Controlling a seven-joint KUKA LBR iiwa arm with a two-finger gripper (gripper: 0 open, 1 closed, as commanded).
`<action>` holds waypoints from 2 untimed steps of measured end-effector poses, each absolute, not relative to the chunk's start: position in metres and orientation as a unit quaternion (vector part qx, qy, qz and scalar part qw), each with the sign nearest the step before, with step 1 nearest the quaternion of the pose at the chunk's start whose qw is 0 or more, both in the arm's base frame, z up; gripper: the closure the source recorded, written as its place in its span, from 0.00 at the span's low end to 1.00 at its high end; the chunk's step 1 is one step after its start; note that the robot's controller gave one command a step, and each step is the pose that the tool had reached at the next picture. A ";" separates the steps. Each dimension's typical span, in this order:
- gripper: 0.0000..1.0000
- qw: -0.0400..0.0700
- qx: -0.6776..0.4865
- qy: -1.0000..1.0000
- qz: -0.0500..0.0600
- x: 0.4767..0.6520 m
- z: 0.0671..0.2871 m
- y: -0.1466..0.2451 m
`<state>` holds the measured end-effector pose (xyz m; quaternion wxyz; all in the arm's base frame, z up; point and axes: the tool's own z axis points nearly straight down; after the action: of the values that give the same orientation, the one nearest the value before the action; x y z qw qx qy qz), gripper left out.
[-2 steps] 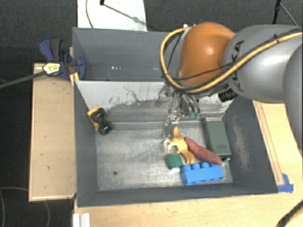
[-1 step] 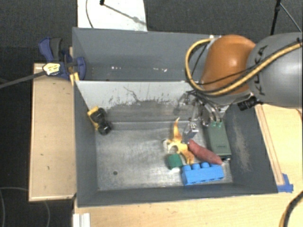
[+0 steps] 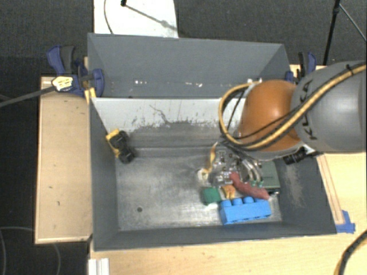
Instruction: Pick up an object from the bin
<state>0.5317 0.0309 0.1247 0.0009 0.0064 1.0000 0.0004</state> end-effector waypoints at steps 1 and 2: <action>0.00 0.001 0.007 1.000 0.000 0.532 0.125 0.031; 0.00 0.001 0.008 1.000 0.000 0.532 0.125 0.031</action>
Offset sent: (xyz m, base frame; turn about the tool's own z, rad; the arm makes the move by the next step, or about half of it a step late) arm 0.0000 0.0000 0.0000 0.0000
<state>0.5317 0.0308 0.1247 0.0009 0.0076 1.0000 0.0005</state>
